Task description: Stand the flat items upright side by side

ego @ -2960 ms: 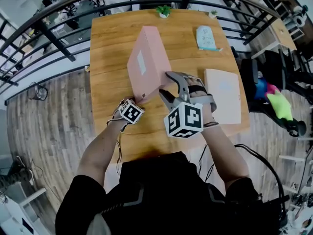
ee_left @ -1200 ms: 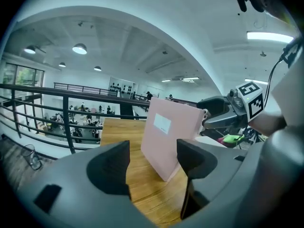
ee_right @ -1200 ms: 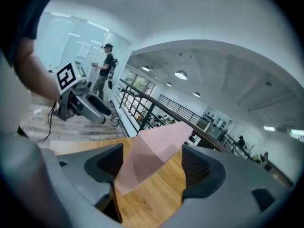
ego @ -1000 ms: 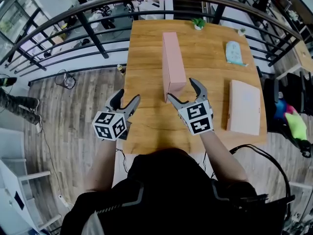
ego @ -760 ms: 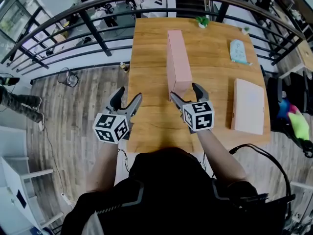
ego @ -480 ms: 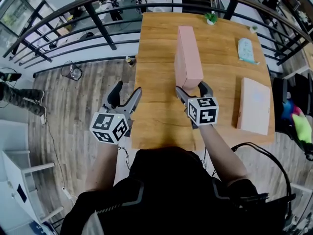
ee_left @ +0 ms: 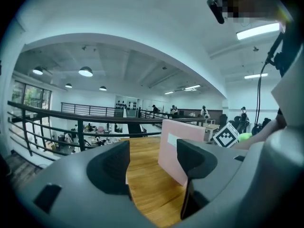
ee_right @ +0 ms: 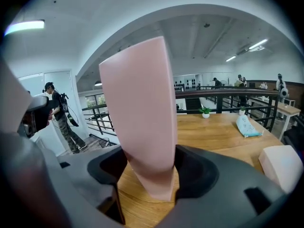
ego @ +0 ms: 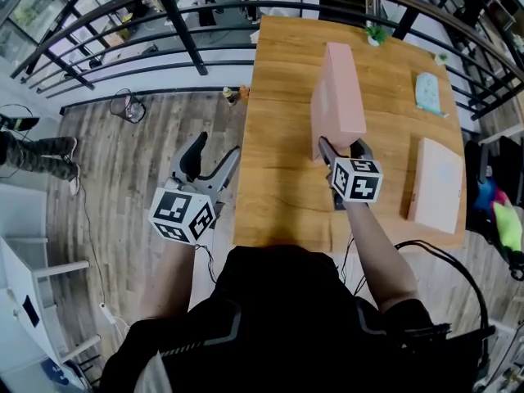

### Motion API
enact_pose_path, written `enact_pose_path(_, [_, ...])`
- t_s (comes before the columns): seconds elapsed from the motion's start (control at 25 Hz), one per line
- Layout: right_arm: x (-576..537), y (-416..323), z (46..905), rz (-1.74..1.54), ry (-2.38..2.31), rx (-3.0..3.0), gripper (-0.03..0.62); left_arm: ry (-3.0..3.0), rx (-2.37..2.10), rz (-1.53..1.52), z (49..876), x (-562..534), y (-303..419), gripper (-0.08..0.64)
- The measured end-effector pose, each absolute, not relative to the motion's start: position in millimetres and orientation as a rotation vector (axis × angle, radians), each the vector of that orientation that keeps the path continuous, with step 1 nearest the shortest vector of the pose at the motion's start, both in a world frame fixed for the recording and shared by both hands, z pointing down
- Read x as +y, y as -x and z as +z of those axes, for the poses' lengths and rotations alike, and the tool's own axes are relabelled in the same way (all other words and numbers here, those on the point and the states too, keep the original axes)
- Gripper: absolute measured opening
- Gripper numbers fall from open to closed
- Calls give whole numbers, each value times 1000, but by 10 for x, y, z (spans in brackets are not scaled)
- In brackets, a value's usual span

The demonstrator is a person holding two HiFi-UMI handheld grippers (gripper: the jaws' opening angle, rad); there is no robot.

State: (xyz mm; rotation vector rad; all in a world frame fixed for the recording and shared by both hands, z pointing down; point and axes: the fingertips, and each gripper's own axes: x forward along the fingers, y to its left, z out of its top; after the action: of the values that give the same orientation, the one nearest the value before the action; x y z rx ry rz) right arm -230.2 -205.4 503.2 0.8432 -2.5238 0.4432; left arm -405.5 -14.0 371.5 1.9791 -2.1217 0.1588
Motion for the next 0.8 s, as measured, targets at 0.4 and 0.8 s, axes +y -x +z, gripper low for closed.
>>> enact_pose_path(0.4, [-1931, 2793, 4978, 445, -794, -2536, 318, -1996, -2151, 155, 3613, 139, 4256, 327])
enact_pose_path(0.8, [-1778, 3524, 4982, 434, -752, -2543, 318, -1888, -2208, 151, 3733, 470, 4637, 327])
